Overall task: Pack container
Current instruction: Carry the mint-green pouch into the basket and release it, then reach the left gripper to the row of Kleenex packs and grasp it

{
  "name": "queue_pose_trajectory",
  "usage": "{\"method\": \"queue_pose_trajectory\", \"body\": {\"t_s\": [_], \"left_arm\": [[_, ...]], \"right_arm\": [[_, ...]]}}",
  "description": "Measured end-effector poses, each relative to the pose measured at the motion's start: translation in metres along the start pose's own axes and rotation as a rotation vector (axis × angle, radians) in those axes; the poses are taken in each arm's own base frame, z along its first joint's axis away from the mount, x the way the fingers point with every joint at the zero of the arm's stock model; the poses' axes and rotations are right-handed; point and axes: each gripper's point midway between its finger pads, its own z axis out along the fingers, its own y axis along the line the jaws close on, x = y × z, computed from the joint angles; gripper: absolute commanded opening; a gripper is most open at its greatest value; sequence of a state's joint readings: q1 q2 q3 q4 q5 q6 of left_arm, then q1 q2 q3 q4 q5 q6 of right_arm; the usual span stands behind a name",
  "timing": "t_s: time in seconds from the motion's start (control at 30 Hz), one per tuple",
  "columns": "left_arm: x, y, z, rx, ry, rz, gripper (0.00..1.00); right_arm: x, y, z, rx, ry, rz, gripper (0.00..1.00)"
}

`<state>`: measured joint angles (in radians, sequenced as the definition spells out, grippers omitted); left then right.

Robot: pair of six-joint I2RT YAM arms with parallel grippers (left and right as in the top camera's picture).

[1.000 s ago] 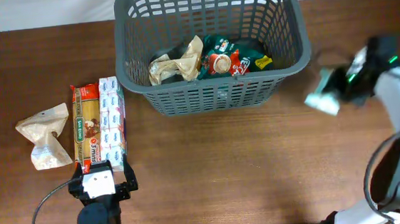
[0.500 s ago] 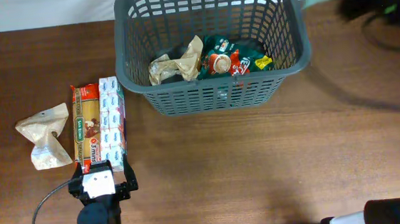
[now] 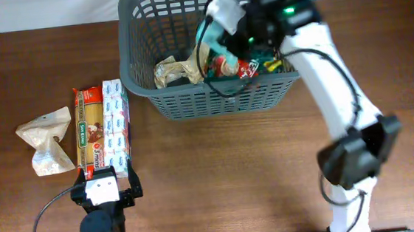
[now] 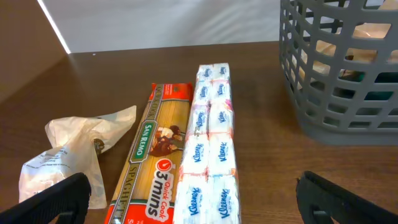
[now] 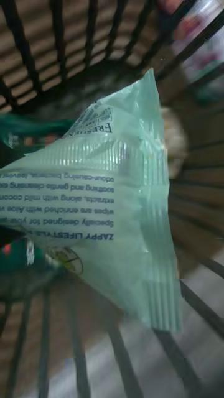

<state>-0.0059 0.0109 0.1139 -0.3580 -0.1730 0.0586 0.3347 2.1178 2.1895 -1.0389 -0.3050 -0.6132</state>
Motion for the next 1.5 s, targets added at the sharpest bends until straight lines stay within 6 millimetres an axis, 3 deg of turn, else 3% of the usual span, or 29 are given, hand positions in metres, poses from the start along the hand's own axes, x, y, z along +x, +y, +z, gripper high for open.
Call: {"method": "queue_pose_trajectory", "body": {"t_s": [0.13, 0.17, 0.2, 0.3, 0.47, 0.6, 0.67, 0.73, 0.87, 0.93, 1.0, 1.07, 1.13, 1.2, 1.27, 1.4, 1.5], "left_arm": [[0.000, 0.000, 0.000, 0.000, 0.001, 0.000, 0.99], [0.000, 0.000, 0.000, 0.000, 0.000, 0.000, 0.99], [0.000, 0.000, 0.000, 0.000, 0.000, 0.000, 0.99], [0.000, 0.000, 0.000, 0.000, 0.000, 0.000, 0.99], [0.000, 0.000, 0.000, 0.000, 0.000, 0.000, 0.99], [0.000, 0.000, 0.000, 0.000, 0.000, 0.000, 0.99], [0.000, 0.000, 0.000, 0.000, 0.000, 0.000, 0.99], [0.000, 0.000, 0.000, 0.000, 0.000, 0.000, 0.99], [0.000, 0.000, 0.000, 0.000, 0.000, 0.000, 0.99], [0.000, 0.000, 0.000, 0.000, 0.000, 0.000, 0.99], [0.000, 0.000, 0.000, 0.000, 0.000, 0.000, 0.99], [0.000, 0.000, 0.000, 0.000, 0.000, 0.000, 0.99], [0.000, 0.000, 0.000, 0.000, 0.000, 0.000, 0.99], [0.000, 0.000, 0.000, 0.000, 0.000, 0.000, 0.99], [-0.001, 0.000, 0.000, 0.000, -0.002, 0.000, 0.99], [-0.001, 0.000, 0.000, 0.000, -0.006, -0.001, 0.99], [-0.006, -0.002, 0.000, 0.010, -0.024, -0.004, 0.99]], "right_arm": [[0.026, -0.002, 0.041, -0.032, 0.083, 0.035, 0.04], [0.030, -0.002, 0.046, -0.035, 0.093, 0.042, 0.17], [0.034, -0.003, 0.052, -0.037, 0.106, 0.054, 0.43], [0.043, -0.004, 0.062, -0.035, 0.137, 0.081, 0.57], [0.053, -0.016, 0.058, 0.047, 0.196, 0.133, 0.70], [0.056, -0.030, 0.028, 0.148, 0.259, 0.183, 0.79], [0.041, -0.041, 0.000, 0.210, 0.213, 0.211, 0.86], [0.014, -0.055, -0.049, 0.298, 0.112, 0.237, 0.88], [-0.022, -0.073, -0.191, 0.495, -0.143, 0.316, 0.89], [-0.018, -0.079, -0.272, 0.614, -0.262, 0.387, 0.89], [0.003, -0.081, -0.346, 0.743, -0.345, 0.479, 0.89], [0.033, -0.082, -0.391, 0.839, -0.367, 0.580, 0.89], [0.059, -0.085, -0.413, 0.891, -0.364, 0.679, 0.89], [0.089, -0.095, -0.416, 0.904, -0.341, 0.788, 0.89], [0.121, -0.110, -0.404, 0.875, -0.296, 0.895, 0.89], [0.202, -0.139, -0.344, 0.734, -0.155, 1.159, 0.90], [0.262, -0.143, -0.292, 0.613, -0.045, 1.361, 0.91]]}}
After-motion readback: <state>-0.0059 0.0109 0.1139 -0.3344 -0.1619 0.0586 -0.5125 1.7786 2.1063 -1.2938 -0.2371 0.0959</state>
